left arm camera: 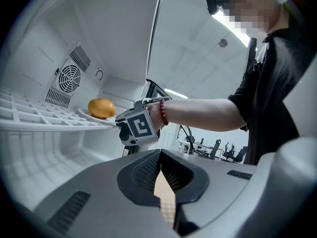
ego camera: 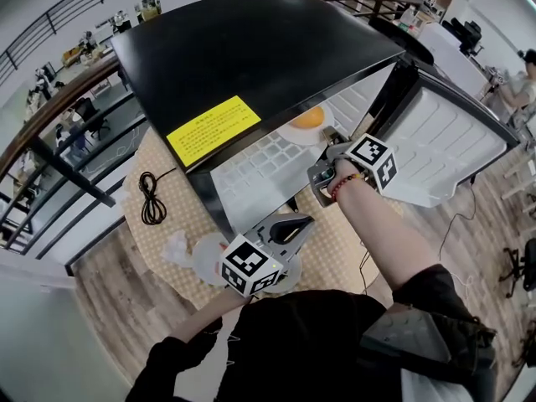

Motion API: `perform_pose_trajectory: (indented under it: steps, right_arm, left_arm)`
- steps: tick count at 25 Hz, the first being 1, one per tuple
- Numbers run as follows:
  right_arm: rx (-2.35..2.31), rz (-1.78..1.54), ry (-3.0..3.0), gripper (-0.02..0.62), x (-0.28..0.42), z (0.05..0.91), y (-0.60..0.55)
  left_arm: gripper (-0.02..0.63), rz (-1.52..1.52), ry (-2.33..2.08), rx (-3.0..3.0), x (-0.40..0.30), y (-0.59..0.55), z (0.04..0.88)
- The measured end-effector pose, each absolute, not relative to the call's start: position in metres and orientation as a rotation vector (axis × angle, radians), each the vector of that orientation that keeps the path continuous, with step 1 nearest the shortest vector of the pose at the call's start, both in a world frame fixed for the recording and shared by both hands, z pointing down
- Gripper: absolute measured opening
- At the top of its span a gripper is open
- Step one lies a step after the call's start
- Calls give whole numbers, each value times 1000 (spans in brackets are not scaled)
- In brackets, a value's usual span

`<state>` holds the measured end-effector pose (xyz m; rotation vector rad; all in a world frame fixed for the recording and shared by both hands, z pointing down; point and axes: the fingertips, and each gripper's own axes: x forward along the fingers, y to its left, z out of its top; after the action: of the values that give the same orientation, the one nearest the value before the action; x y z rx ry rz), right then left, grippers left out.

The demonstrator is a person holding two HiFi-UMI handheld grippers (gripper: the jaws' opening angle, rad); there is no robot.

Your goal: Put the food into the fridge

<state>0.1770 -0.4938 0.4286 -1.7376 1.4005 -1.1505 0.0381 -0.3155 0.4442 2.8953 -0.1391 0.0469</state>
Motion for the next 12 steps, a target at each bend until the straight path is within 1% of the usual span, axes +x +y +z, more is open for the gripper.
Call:
perform_pose_trajectory:
  steps: [12]
  right_arm:
    - [-1919, -1029, 1594, 51, 177, 423, -503]
  left_arm:
    - [12, 39, -177, 2888, 33, -312, 446]
